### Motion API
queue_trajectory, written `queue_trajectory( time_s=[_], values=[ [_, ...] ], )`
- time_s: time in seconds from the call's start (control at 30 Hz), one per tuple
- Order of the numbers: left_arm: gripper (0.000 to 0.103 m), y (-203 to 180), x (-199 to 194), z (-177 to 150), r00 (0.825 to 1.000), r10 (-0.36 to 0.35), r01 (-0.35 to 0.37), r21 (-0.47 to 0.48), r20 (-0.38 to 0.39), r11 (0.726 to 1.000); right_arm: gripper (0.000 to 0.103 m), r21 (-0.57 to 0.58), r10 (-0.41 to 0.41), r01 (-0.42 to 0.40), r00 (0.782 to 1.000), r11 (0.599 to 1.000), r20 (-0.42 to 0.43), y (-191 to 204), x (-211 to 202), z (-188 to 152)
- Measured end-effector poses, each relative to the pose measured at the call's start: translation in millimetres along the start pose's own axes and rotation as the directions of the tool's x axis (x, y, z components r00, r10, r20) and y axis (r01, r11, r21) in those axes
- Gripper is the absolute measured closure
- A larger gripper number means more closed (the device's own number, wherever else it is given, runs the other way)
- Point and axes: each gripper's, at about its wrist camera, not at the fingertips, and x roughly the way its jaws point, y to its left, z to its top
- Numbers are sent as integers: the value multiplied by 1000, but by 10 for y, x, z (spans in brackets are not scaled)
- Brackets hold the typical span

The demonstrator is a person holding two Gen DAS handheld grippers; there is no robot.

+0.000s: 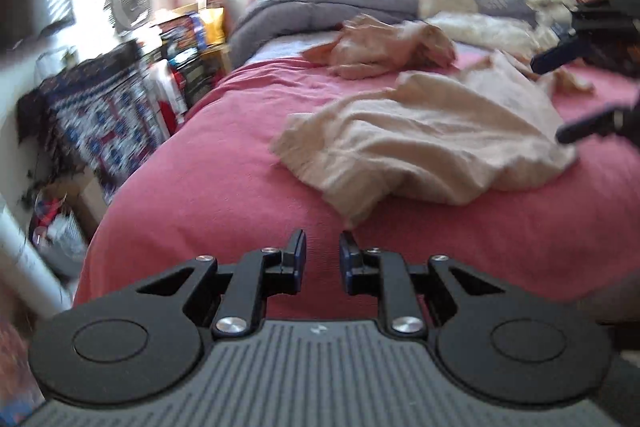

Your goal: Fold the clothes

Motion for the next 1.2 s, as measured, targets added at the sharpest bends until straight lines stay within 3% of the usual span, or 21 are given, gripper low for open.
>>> queue_trajectory(
  time_s=[0.07,0.1,0.2,0.27,0.3,0.33,0.4,0.47,0.5,0.53,0.6,0.67,0.7,0.77,0.8,0.9,0.97,1.07,1.1,1.13,1.2],
  values=[
    [78,121,-65,-7,1000,21,-20,-78,13,997,32,-154,-43,52,997,987,61,314,250,192],
    [78,181,-106,-15,999,29,-27,-114,18,993,27,-200,-44,60,996,978,83,436,379,281],
    [78,304,-235,-54,999,46,-39,-189,29,981,27,-285,-73,98,993,953,97,711,852,462],
    [78,332,-305,-81,998,51,-42,-210,36,977,44,-304,-126,145,989,942,82,792,1130,513],
    [78,334,-332,-94,998,50,-40,-216,40,975,74,-257,-142,152,988,954,56,759,1210,546],
    [78,333,-348,-107,998,46,-35,-222,45,975,83,-179,-152,153,988,972,20,686,1258,581],
    [77,323,-347,-132,998,39,-25,-227,55,974,87,61,-127,129,991,990,-29,356,1220,602],
    [77,303,-312,-155,998,24,-9,-238,61,971,88,324,-105,120,992,939,-63,-70,1122,519],
    [77,289,-292,-166,998,13,3,-246,64,969,89,483,-98,126,992,866,-82,-335,1051,394],
    [77,275,-273,-177,998,3,15,-254,67,967,89,644,-91,135,991,753,-102,-623,970,229],
    [77,236,-252,-203,997,-14,33,-259,76,965,89,900,-77,113,993,421,-89,-1131,816,-242],
    [77,193,-244,-231,996,-33,54,-264,83,963,90,987,-140,113,985,113,-97,-1361,580,-702],
    [77,178,-241,-243,996,-38,60,-269,85,961,90,993,-181,117,977,28,-110,-1403,470,-830],
    [77,157,-238,-270,995,-40,63,-286,86,956,90,995,-238,94,967,-20,-96,-1380,341,-827],
    [77,158,-244,-287,996,-37,61,-297,86,953,90,998,-236,62,969,-28,-67,-1351,352,-776],
    [77,173,-306,-322,997,-10,36,-331,80,943,90,997,-138,-56,988,56,64,-1186,681,-370],
    [77,213,-372,-350,997,19,9,-360,75,933,86,977,-3,-116,993,177,118,-954,1031,-6],
    [76,272,-450,-419,997,71,-47,-409,43,911,65,911,235,-202,964,359,121,-543,1442,495],
    [76,284,-467,-446,996,83,-62,-418,31,906,52,884,279,-221,954,411,108,-410,1446,593],
    [76,287,-476,-462,996,91,-72,-424,23,903,48,856,304,-234,948,460,96,-281,1402,664],
    [76,282,-489,-483,994,105,-89,-430,12,898,40,815,310,-277,942,509,127,-188,1250,625]
  ],
)
